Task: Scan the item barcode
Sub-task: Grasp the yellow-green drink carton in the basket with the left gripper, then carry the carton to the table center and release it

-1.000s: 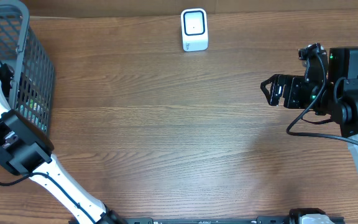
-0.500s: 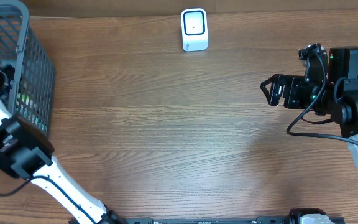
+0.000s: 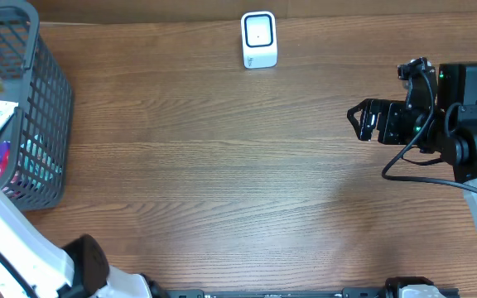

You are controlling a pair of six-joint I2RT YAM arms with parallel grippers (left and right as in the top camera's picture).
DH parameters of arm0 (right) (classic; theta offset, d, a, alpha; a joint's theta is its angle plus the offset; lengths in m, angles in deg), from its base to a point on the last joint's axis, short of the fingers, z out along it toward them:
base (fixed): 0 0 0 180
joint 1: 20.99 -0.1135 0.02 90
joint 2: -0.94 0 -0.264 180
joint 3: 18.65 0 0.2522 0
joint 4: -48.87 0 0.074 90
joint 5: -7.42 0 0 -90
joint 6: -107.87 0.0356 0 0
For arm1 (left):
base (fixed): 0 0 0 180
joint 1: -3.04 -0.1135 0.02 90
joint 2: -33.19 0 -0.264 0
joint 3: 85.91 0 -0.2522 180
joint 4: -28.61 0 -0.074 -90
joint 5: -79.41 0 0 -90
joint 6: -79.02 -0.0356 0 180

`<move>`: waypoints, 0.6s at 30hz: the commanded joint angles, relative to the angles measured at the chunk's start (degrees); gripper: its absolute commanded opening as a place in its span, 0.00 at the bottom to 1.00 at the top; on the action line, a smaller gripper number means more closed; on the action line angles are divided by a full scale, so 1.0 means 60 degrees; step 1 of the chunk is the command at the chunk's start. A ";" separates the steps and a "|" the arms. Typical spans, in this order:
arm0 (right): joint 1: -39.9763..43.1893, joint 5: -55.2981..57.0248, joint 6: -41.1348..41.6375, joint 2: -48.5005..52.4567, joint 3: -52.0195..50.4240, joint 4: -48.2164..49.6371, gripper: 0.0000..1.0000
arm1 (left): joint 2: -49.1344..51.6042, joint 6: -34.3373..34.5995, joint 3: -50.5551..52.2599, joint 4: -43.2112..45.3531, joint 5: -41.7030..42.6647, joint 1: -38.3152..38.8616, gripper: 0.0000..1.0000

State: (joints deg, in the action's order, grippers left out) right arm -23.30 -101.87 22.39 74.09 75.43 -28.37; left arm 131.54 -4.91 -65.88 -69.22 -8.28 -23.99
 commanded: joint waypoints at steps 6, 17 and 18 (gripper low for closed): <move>-0.0044 -0.0087 0.0036 -0.0033 0.0233 0.0018 1.00 | 0.0750 0.0288 0.1151 -0.0882 0.0113 0.3752 0.04; -0.0044 -0.0087 0.0036 -0.0033 0.0233 -0.0004 1.00 | 0.2739 0.2047 0.5395 0.1188 0.0168 0.6535 0.04; -0.0044 -0.0084 0.0036 -0.0033 0.0233 -0.0015 1.00 | 0.2907 0.2204 0.5723 0.1443 0.0310 0.6626 0.04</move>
State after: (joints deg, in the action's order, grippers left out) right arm -23.30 -101.90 22.39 74.09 75.43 -28.48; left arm 147.14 2.56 -36.07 -62.79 -7.73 14.44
